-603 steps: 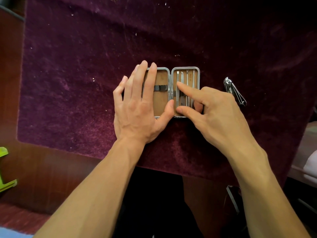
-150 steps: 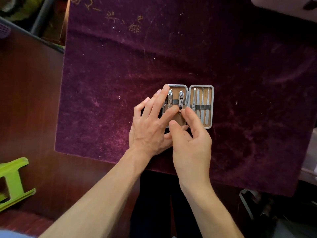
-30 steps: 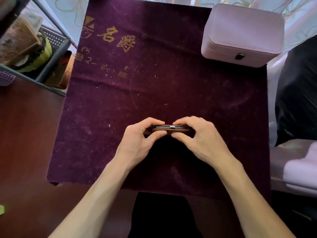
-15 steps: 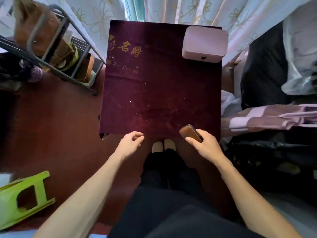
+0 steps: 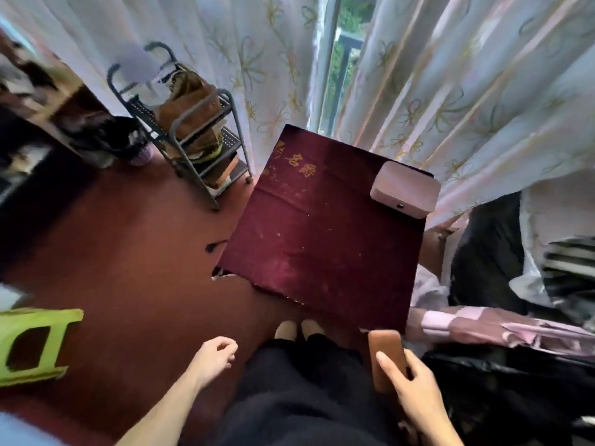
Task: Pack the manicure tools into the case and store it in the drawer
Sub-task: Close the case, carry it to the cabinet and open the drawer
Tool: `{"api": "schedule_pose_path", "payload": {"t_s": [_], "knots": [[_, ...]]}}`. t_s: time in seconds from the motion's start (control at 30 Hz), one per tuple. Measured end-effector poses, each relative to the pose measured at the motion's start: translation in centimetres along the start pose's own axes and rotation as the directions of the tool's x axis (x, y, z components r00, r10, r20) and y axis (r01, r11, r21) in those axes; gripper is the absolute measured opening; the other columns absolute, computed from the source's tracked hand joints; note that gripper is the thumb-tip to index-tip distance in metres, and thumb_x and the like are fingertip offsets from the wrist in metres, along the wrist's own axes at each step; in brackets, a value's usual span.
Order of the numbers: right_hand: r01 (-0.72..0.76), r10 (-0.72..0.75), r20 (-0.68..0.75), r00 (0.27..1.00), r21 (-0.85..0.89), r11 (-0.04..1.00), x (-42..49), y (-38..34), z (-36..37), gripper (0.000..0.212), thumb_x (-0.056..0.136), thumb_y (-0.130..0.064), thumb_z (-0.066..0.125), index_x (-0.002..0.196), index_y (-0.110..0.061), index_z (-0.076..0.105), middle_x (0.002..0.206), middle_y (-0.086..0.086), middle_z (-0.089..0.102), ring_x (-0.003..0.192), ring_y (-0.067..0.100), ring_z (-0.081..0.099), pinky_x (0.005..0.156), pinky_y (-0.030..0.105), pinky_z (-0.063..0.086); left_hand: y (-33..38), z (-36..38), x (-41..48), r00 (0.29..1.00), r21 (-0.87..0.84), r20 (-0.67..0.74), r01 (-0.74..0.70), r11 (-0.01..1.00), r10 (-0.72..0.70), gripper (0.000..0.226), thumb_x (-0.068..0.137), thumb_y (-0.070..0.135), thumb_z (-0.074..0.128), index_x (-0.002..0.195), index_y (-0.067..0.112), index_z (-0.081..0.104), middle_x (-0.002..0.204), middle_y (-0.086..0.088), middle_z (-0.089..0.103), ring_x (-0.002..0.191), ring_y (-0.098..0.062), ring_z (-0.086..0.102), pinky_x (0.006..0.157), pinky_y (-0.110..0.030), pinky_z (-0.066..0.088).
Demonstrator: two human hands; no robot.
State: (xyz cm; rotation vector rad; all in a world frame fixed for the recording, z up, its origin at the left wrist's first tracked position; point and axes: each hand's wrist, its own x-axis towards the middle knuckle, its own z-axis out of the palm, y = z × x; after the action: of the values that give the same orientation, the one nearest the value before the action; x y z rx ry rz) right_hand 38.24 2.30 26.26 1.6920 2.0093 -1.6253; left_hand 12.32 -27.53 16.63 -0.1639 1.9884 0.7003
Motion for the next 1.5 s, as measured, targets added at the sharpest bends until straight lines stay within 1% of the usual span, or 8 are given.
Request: {"api": "schedule_pose_path", "payload": {"t_s": [0.17, 0.3, 0.5, 0.73, 0.83, 0.93, 1.07, 1.5], "knots": [[0.124, -0.104, 0.204, 0.973, -0.085, 0.989, 3.8, -4.4, 0.7, 0.008, 0.089, -0.026, 0.086, 0.086, -0.021, 0.081, 0.075, -0.010, 0.081, 0.067, -0.003, 0.072, 0.063, 0.013, 0.053, 1.5, 0.4, -3.1, 0.990, -0.203, -0.134, -0.081, 0.976, 0.055, 0.008, 0.099, 0.014, 0.065, 0.096, 0.019, 0.071, 0.082, 0.000, 0.070, 0.074, -0.015, 0.066, 0.083, -0.034, 0.058], [0.289, -0.193, 0.417, 0.888, -0.180, 0.940, 6.2, -7.8, 3.0, 0.007, 0.090, -0.033, 0.085, 0.089, -0.038, 0.080, 0.078, -0.008, 0.082, 0.070, 0.002, 0.076, 0.067, 0.030, 0.055, -0.6, 1.3, -6.7, 0.962, -0.383, -0.266, -0.056, 0.922, -0.052, 0.007, 0.097, 0.019, 0.066, 0.100, 0.023, 0.072, 0.083, 0.003, 0.071, 0.092, -0.023, 0.075, 0.093, -0.040, 0.058], [0.467, -0.229, 0.643, 0.731, -0.226, 0.855, 6.2, -10.6, 7.8, 0.009, 0.091, -0.039, 0.081, 0.091, -0.047, 0.076, 0.081, -0.010, 0.082, 0.069, 0.002, 0.075, 0.065, 0.027, 0.052, -8.3, 6.3, -11.5, 0.901, -0.553, -0.270, 0.145, 0.820, -0.341, 0.015, 0.101, 0.023, 0.059, 0.091, 0.027, 0.069, 0.084, 0.003, 0.073, 0.069, -0.012, 0.067, 0.070, -0.027, 0.051], [0.555, -0.110, 0.771, 0.628, -0.344, 0.757, 5.3, -13.9, 15.4, 0.006, 0.091, -0.037, 0.082, 0.088, -0.033, 0.080, 0.077, -0.001, 0.081, 0.064, 0.010, 0.077, 0.056, 0.023, 0.058, -16.0, 12.3, -15.2, 0.777, -0.796, -0.135, 0.284, 0.534, -0.614, 0.015, 0.099, 0.007, 0.063, 0.087, 0.007, 0.071, 0.070, -0.010, 0.065, 0.056, -0.020, 0.057, 0.047, -0.021, 0.042], [0.587, -0.075, 0.789, 0.610, -0.386, 0.711, 5.1, -15.8, 19.9, 0.013, 0.093, -0.033, 0.082, 0.089, -0.021, 0.080, 0.077, 0.003, 0.082, 0.066, 0.016, 0.078, 0.063, 0.035, 0.062, -18.6, 11.8, -15.0, 0.756, -0.865, -0.045, 0.298, 0.403, -0.654, 0.024, 0.097, 0.003, 0.064, 0.074, 0.004, 0.069, 0.064, -0.015, 0.064, 0.061, -0.026, 0.059, 0.060, -0.028, 0.046], [0.607, -0.078, 0.801, 0.594, -0.382, 0.697, 4.3, -17.8, 24.4, 0.016, 0.093, -0.031, 0.082, 0.087, -0.017, 0.079, 0.074, 0.004, 0.081, 0.059, 0.009, 0.074, 0.053, 0.021, 0.055, -20.8, 8.6, -13.4, 0.726, -0.909, -0.028, 0.268, 0.320, -0.687, 0.018, 0.097, 0.002, 0.065, 0.081, 0.002, 0.072, 0.070, -0.021, 0.066, 0.068, -0.030, 0.063, 0.070, -0.036, 0.049], [0.604, -0.086, 0.802, 0.591, -0.370, 0.706, 3.6, -20.5, 28.6, 0.018, 0.094, -0.034, 0.081, 0.087, -0.018, 0.077, 0.075, 0.004, 0.081, 0.059, 0.010, 0.074, 0.053, 0.022, 0.055, -21.3, 0.8, -10.7, 0.752, -0.905, -0.092, 0.210, 0.370, -0.652, 0.010, 0.103, 0.014, 0.060, 0.106, 0.011, 0.070, 0.080, -0.009, 0.070, 0.064, -0.021, 0.064, 0.055, -0.025, 0.043], [0.655, -0.149, 0.847, 0.511, -0.271, 0.705, 6.6, -33.0, 44.0, 0.014, 0.094, -0.037, 0.080, 0.081, -0.032, 0.078, 0.075, -0.002, 0.082, 0.064, 0.004, 0.074, 0.062, 0.025, 0.057, -13.4, -25.4, -2.2, 0.799, -0.849, -0.334, -0.025, 0.528, -0.500, 0.019, 0.105, 0.024, 0.057, 0.118, 0.015, 0.068, 0.107, -0.013, 0.075, 0.084, -0.019, 0.070, 0.068, -0.021, 0.051]]}}
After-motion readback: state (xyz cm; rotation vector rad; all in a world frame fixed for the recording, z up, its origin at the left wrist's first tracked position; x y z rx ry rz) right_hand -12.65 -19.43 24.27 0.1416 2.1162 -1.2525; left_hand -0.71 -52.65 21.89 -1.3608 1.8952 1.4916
